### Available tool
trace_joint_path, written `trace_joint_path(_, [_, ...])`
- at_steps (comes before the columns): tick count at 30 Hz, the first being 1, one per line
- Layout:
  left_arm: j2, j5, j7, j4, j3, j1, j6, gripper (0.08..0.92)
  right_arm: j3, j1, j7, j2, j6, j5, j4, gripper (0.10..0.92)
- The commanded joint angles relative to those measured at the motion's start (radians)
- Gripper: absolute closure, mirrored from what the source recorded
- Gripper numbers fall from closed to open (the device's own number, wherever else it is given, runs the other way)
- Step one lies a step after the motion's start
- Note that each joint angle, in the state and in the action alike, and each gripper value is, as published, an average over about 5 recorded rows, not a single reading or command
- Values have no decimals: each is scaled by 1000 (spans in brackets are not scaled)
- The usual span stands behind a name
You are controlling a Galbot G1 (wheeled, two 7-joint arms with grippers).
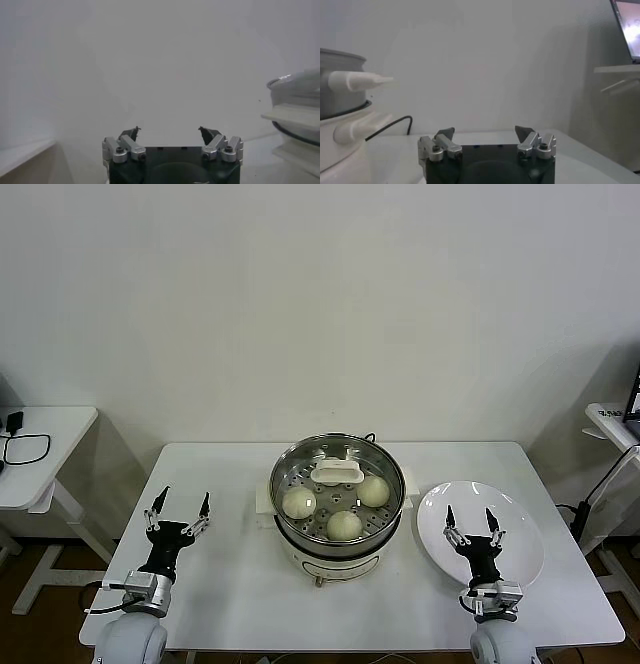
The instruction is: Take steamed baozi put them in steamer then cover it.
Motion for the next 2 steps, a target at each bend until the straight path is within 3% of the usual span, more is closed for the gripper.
trace_joint_path(1, [2,-16,5,12,-7,10,-17,177,0,-4,2,-3,-1,1,4,203])
trace_joint_path(2, [2,-15,5,12,-6,11,-18,177,0,-4,2,-3,-1,0,4,203])
